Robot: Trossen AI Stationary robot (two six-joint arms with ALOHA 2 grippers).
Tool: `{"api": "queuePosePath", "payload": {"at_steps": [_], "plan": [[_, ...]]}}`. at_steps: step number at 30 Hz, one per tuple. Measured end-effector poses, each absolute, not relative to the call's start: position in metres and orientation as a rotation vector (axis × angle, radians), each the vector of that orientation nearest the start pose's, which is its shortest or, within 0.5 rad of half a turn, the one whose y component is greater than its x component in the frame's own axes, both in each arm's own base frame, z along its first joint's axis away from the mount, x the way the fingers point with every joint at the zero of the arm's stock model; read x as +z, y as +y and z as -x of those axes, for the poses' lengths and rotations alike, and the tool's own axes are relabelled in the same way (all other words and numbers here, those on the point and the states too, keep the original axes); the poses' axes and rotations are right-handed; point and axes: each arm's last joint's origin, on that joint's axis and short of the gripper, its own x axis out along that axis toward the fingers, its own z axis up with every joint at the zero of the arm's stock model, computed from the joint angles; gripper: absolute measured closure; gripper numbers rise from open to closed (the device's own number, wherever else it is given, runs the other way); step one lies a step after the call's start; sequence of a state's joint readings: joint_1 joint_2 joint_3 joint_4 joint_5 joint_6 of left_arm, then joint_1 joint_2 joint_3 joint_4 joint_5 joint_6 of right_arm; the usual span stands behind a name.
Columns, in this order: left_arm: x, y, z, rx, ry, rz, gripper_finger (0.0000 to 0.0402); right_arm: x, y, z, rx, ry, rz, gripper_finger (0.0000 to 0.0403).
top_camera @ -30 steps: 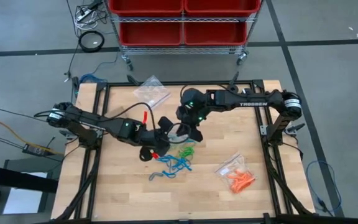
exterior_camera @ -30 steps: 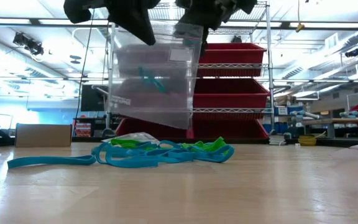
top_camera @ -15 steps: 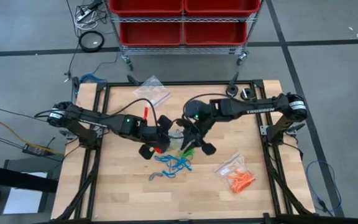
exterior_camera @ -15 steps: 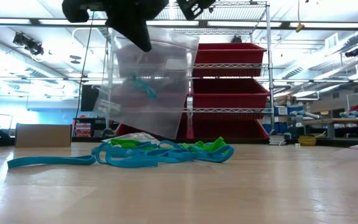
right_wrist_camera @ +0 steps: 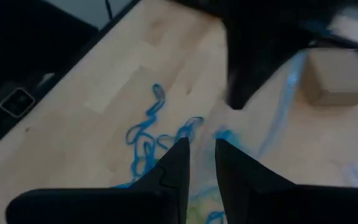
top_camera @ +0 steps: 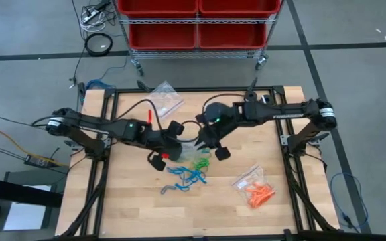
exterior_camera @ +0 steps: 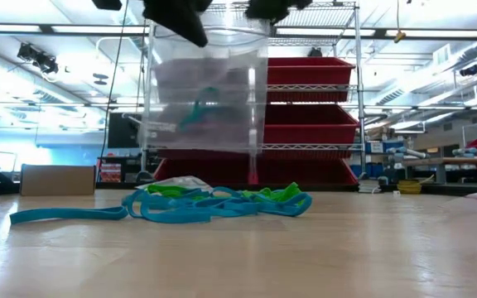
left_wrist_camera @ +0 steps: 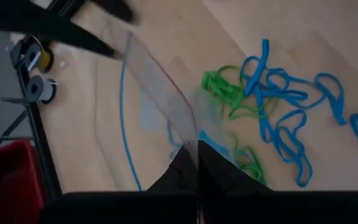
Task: Sort rubber bands
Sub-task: Put the blue rubber band into the transparent zip bag
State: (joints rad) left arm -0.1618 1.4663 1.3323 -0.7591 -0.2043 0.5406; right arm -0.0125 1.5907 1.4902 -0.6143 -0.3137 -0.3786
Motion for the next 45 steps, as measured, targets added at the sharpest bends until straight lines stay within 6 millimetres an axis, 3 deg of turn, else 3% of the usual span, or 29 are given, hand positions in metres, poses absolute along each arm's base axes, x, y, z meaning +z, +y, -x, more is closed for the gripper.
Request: {"api": "queuePosePath", "payload": {"at_steps": [4, 8, 13, 21, 28, 37, 45], "plan": [[0.316, -0.042, -0.292, -0.188, 0.878, -0.659, 0.0401, 0.368, -0.011, -0.322, 0.411, 0.562, 0.242, 0.0336], [0.321, -0.038, -0.288, -0.142, 0.774, -0.601, 0.0401, 0.375, -0.017, -0.312, 0.455, 0.539, 0.210, 0.0329], [0.334, -0.028, -0.286, -0.168, 0.556, -0.459, 0.0401, 0.364, 0.005, -0.325, 0.507, 0.555, 0.293, 0.0323], [0.321, -0.018, -0.281, -0.165, 0.688, -0.410, 0.0401, 0.362, 0.014, -0.338, 0.425, 0.506, 0.434, 0.0323], [0.323, -0.020, -0.282, -0.173, 0.666, -0.434, 0.0401, 0.363, 0.011, -0.344, 0.398, 0.471, 0.375, 0.0318], [0.321, -0.020, -0.283, -0.192, 0.667, -0.427, 0.0401, 0.332, 0.013, -0.367, 0.450, 0.552, 0.322, 0.0284], [0.315, -0.020, -0.278, -0.196, 0.752, -0.413, 0.0401, 0.335, 0.011, -0.370, 0.401, 0.519, 0.344, 0.0264]]}}
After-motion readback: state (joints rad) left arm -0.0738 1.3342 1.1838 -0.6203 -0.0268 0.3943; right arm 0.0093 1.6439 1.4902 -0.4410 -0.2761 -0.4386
